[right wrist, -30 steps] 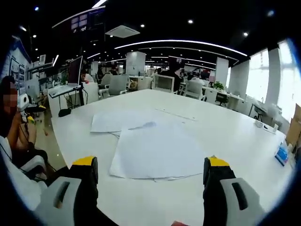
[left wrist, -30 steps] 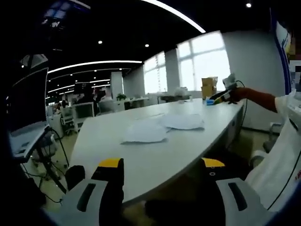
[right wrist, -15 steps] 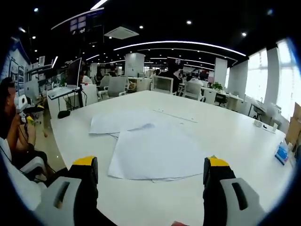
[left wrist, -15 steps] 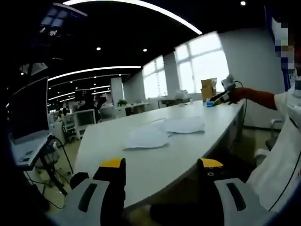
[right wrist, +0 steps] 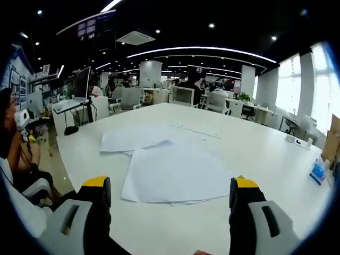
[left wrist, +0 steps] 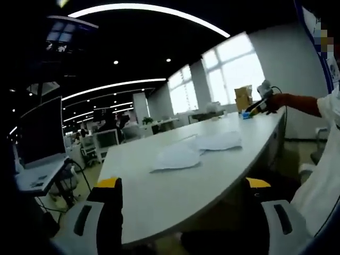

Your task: Organize the stack of printing papers by aligning and flattening the scattered papers on the table

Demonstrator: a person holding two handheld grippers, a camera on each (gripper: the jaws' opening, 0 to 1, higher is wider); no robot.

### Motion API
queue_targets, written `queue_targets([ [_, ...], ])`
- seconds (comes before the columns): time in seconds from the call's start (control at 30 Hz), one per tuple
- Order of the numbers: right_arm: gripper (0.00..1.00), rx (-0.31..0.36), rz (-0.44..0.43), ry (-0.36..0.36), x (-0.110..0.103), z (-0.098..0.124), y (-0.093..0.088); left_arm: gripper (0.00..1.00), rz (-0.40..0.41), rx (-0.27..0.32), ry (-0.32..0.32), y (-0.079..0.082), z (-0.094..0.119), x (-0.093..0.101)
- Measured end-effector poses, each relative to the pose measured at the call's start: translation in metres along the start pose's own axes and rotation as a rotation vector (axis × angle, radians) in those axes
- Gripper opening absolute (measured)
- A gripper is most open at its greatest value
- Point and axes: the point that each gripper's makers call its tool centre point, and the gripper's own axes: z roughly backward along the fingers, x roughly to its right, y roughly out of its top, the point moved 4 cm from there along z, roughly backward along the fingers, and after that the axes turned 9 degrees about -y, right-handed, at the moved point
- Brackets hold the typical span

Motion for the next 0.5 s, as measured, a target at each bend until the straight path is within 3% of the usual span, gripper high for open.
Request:
queue_targets([
  [0.13,0.87,-0.001,0.003,0.001,0.0003,0.0004,0.0008,0.97,-0.008,0.008,-0.006,0.0004,-0.0007,0.0008],
  [0.37,0.87,-0.006,0.003,0.001,0.0024,-0.0010,-0.0003,0.97,-0.048,-0.031,-0.009,-0.0008,-0.0029,0.0009],
  [0.5,0.87,-0.006,0.002,0.002,0.0030,-0.0013,-0.0001,0.97,-0.059,-0.012,-0.015,0.0039,-0.0030,0.0006],
])
